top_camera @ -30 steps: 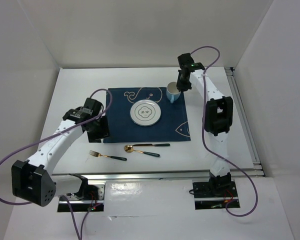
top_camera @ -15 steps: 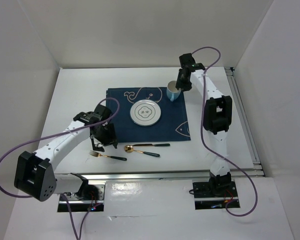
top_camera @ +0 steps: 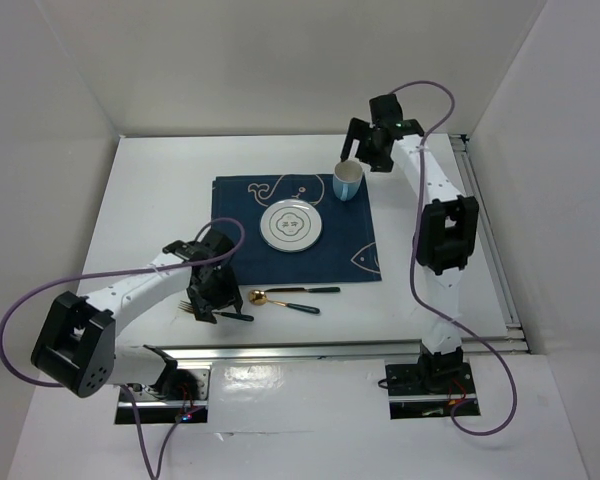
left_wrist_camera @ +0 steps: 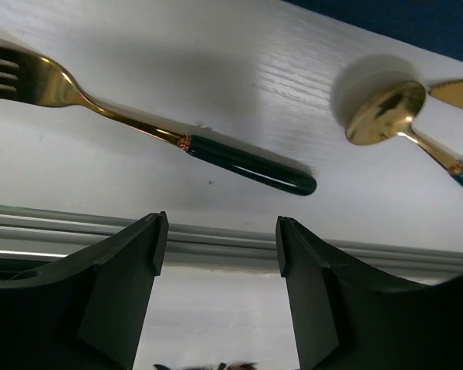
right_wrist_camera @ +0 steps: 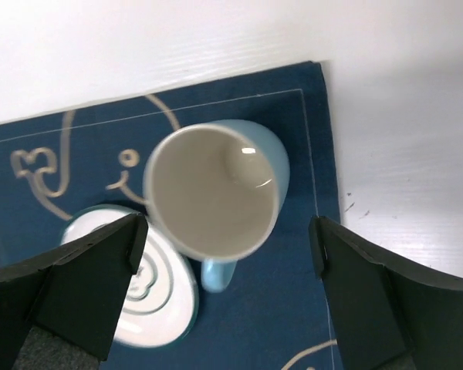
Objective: Set the dinner table for one person
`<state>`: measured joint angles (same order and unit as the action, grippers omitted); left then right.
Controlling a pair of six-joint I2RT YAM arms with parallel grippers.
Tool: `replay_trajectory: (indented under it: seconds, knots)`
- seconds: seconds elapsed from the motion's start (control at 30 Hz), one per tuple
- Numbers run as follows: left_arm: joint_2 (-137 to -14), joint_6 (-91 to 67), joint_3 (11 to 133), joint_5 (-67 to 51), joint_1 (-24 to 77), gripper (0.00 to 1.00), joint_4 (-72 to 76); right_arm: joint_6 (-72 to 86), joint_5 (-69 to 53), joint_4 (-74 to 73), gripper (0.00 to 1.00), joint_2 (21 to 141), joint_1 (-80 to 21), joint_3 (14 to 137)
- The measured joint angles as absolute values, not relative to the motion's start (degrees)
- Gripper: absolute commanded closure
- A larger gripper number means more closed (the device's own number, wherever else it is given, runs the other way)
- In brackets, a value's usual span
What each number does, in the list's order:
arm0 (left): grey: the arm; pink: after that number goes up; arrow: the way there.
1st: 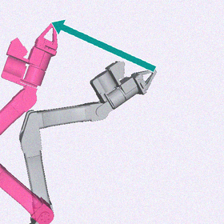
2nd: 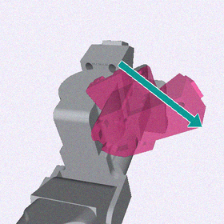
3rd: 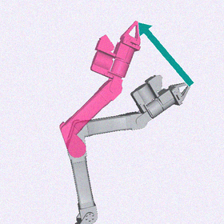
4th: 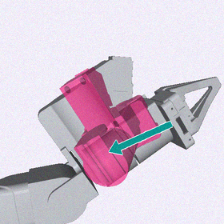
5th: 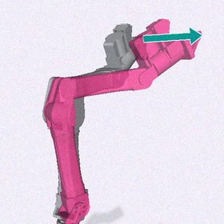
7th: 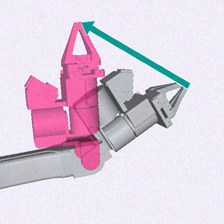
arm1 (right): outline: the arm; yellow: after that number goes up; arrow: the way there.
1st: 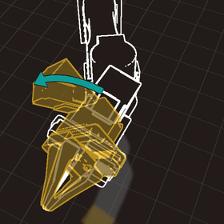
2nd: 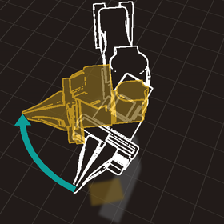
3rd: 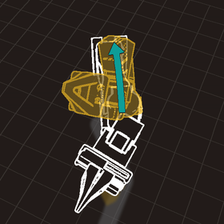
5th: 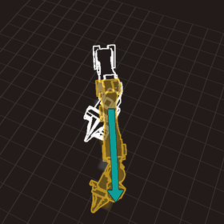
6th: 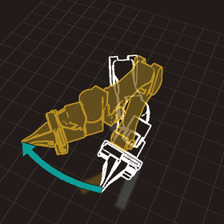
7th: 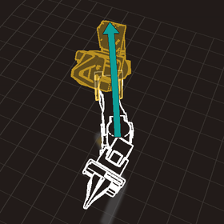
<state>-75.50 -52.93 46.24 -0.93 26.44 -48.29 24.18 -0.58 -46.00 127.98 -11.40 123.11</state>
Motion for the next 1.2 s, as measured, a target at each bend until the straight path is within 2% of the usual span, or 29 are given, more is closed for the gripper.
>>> replay_trajectory:
  seconds: [0.23,0.43,0.5,0.63,0.67,0.8,1.0,1.1,1.2]
  knots:
    - [-76.20,-62.11,41.82,-0.75,27.40,0.29,-41.95,24.10,-4.23,-42.81,0.01,113.75,-11.29,118.45]
    - [-78.56,-67.79,41.30,1.23,27.81,0.35,-38.22,22.74,-6.39,-41.91,0.01,109.08,-11.31,118.34]
    - [-80.27,-68.62,40.73,1.56,27.86,0.40,-37.36,22.33,-6.52,-41.71,0.01,108.66,-11.31,117.32]
    - [-81.32,-70.85,40.73,0.95,28.12,0.58,-38.13,21.74,-6.50,-41.78,0.01,108.12,-11.31,113.82]
    - [-81.32,-71.02,40.71,0.89,28.14,0.71,-38.39,21.56,-6.48,-41.82,0.01,108.09,-11.31,112.95]
    - [-80.03,-71.42,40.69,1.98,28.29,1.00,-40.51,20.97,-6.46,-42.09,0.01,108.03,-11.31,110.76]
    - [-70.39,-65.04,43.79,7.90,28.34,1.00,-50.00,18.17,-6.98,-42.68,0.01,104.88,-11.29,107.72]
    - [-70.30,-59.37,51.92,8.80,28.47,1.00,-53.56,16.14,-7.40,-42.70,0.01,100.40,-11.86,102.41]
    - [-75.77,-53.52,62.74,9.26,28.77,1.00,-55.59,13.28,-6.81,-42.78,0.01,94.61,-14.26,95.13]
